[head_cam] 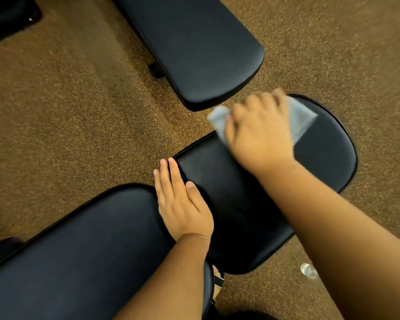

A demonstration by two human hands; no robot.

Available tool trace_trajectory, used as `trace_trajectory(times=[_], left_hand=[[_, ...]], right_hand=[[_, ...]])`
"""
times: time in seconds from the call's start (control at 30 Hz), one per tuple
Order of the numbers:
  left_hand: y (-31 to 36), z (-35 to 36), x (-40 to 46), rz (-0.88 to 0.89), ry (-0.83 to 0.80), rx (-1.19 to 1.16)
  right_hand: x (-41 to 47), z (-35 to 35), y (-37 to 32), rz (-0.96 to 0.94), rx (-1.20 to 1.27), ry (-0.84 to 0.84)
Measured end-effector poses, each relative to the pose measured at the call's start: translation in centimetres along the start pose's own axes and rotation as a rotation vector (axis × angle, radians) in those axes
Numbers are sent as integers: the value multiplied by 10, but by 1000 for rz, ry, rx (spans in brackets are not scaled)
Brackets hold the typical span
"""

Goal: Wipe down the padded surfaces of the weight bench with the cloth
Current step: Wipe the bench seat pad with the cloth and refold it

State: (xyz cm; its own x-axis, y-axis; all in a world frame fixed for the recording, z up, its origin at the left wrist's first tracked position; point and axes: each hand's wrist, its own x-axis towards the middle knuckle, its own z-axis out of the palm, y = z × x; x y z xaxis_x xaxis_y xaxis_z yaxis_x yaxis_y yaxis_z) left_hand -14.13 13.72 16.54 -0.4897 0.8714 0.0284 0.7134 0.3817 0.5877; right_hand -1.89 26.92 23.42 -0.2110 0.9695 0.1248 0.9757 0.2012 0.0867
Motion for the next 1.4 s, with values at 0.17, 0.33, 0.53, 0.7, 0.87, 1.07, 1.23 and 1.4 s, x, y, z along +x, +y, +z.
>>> trace_trajectory(times=[0.17,0.33,0.53,0.7,0.87,1.07,1.23,1.4], left_hand=[[0,0,0,-11,-1,-6],[2,-2,0,-5,6,4],[1,-1,1,6,-4,7],[-1,1,0,0,9,1],[2,0,0,-2,16,-6],[0,1,0,13,22,0],[-4,3,0,10,12,-13],[-4,3,0,25,14,-19]], right_hand=[[-4,8,-15,-431,83,-54],[13,-7,44,-26,-6,61],[9,7,-6,-124,-9,17],[0,12,-21,-524,86,-40],[29,0,44,-202,16,47],[25,8,-16,-294,-35,-51],[4,10,-23,-512,90,-64],[20,-6,47,-210,10,7]])
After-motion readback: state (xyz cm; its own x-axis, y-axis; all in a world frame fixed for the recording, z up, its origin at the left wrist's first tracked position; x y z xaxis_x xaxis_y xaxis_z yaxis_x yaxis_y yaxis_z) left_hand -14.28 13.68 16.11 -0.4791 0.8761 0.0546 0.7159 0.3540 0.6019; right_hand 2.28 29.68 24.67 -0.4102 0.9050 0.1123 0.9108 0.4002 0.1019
